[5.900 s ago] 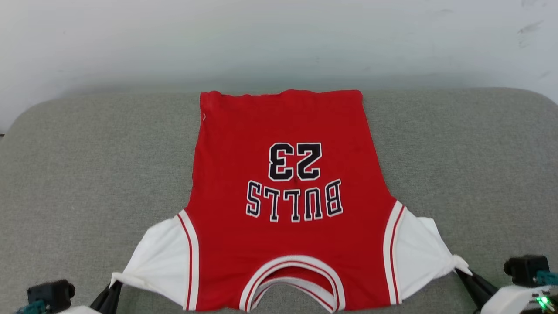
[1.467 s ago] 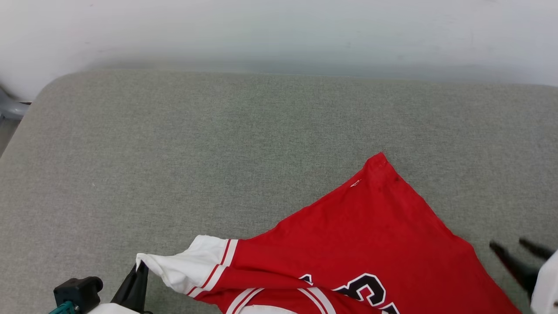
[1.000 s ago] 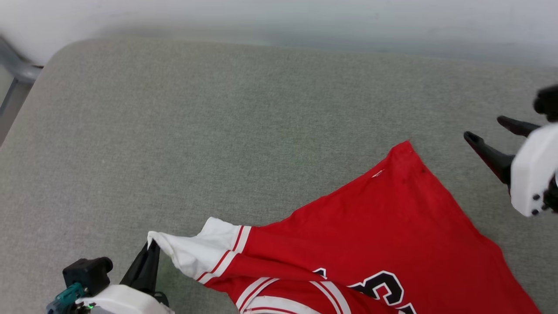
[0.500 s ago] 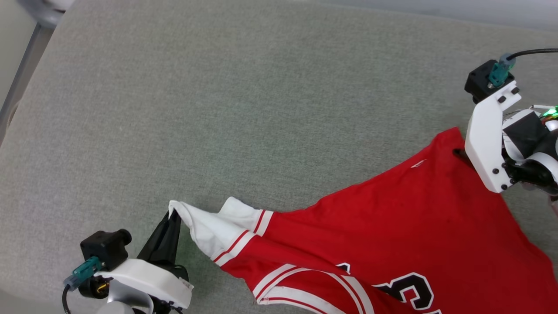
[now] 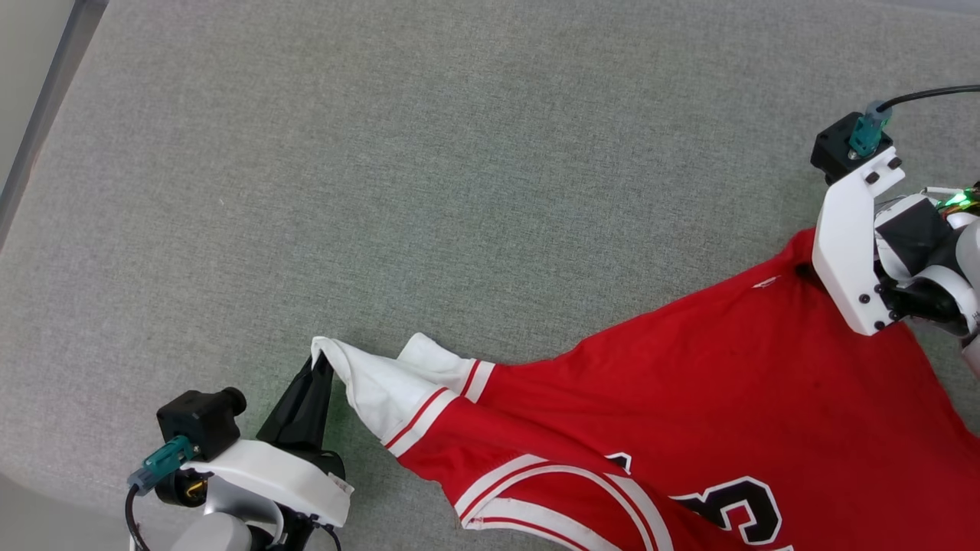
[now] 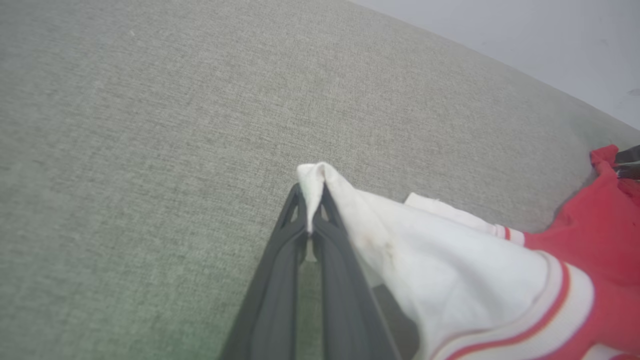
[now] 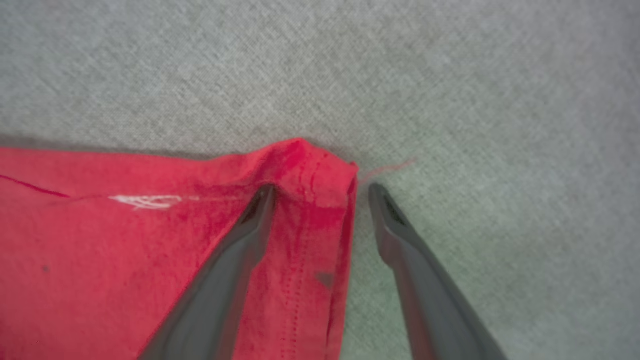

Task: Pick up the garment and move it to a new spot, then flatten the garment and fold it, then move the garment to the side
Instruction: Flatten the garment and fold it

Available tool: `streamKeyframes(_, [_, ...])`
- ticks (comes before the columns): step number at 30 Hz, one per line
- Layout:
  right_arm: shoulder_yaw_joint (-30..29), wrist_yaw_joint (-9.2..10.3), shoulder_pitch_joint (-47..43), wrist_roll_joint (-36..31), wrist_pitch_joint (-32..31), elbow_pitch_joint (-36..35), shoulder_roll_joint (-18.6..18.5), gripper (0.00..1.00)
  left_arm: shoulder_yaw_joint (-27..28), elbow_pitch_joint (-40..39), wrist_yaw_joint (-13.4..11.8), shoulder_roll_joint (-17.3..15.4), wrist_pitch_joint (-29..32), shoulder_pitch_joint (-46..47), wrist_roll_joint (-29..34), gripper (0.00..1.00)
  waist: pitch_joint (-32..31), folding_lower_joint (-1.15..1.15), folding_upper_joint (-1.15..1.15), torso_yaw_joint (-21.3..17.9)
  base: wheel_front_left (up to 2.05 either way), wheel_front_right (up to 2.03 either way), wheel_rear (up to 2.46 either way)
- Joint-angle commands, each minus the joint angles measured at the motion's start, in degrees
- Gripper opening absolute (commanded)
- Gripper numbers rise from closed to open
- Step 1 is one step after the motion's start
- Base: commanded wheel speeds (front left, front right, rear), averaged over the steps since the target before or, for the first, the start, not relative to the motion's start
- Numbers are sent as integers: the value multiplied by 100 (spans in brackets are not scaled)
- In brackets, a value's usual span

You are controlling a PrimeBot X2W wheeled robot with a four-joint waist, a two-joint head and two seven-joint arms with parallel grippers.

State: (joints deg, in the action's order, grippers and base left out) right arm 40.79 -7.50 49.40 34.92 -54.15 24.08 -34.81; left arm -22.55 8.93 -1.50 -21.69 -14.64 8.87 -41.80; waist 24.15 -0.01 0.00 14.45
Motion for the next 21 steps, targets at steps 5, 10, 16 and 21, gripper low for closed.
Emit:
streamKeyframes(5, [519,3,-173,68,422,350,97,0,32,77,9,-13,-26,32,30,0,-125,1,0,-69,0,0,0])
streamKeyframes(10, [474,4,65,269,1192,371,148,0,61,116,-44,-65,-31,-120,7,0,-413,1,0,-206,0,0,0])
streamKeyframes(16, [300,5,-39,463,2297,189,109,0,97,7,-158,-192,6,-289,44,0,-821,1,0,-359,0,0,0])
streamKeyframes(21, [43,5,-400,531,3081,-62,34,0,124,-217,-276,-314,57,-443,92,0,-1151,1,0,-495,0,0,0])
